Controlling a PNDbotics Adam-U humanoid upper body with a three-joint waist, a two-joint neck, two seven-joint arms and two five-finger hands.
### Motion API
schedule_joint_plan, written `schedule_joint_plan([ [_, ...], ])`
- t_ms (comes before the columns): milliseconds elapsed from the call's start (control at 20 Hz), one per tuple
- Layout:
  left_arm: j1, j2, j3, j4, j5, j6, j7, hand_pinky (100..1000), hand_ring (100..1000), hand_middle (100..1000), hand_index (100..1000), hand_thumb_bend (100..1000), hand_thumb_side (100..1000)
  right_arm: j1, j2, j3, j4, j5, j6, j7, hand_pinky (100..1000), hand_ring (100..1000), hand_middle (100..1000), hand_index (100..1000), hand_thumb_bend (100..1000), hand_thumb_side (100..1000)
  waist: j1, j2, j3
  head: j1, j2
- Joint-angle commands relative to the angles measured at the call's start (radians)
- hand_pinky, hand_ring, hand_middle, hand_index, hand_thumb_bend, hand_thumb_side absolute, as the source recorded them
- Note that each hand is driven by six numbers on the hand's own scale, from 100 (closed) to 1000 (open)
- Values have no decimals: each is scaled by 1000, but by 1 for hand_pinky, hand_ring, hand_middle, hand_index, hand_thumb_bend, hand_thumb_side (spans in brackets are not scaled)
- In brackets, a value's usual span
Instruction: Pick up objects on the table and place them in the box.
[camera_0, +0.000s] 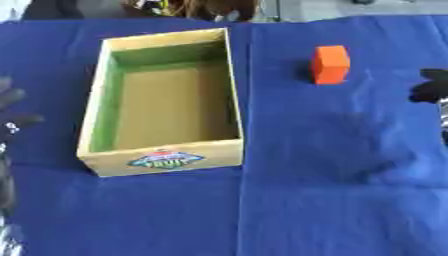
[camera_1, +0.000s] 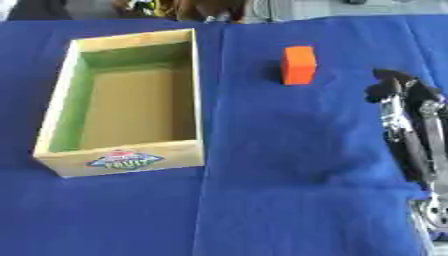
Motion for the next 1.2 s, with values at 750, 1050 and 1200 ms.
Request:
schedule_joint_plan([
  [750, -5, 0, 0, -18, 4, 1, -4, 626, 806, 771, 769, 100, 983, -56, -48, 1, -21, 12, -9, 7, 768, 664, 622, 813, 100, 971, -4, -18, 1, 8, 13],
  [1050, -2, 3, -1, -18, 3, 2, -5, 626, 806, 771, 769, 100, 983, -162, -162, 17, -21, 43, 11, 63, 778, 691, 658, 827, 100, 979, -5, -29, 4, -1, 22],
  [1200, 0, 5, -2, -18, 3, 3, -6, 626, 807, 771, 769, 100, 983, -228, -234, 35, -21, 79, 31, 132, 780, 709, 686, 835, 100, 962, -5, -34, 6, -8, 24],
])
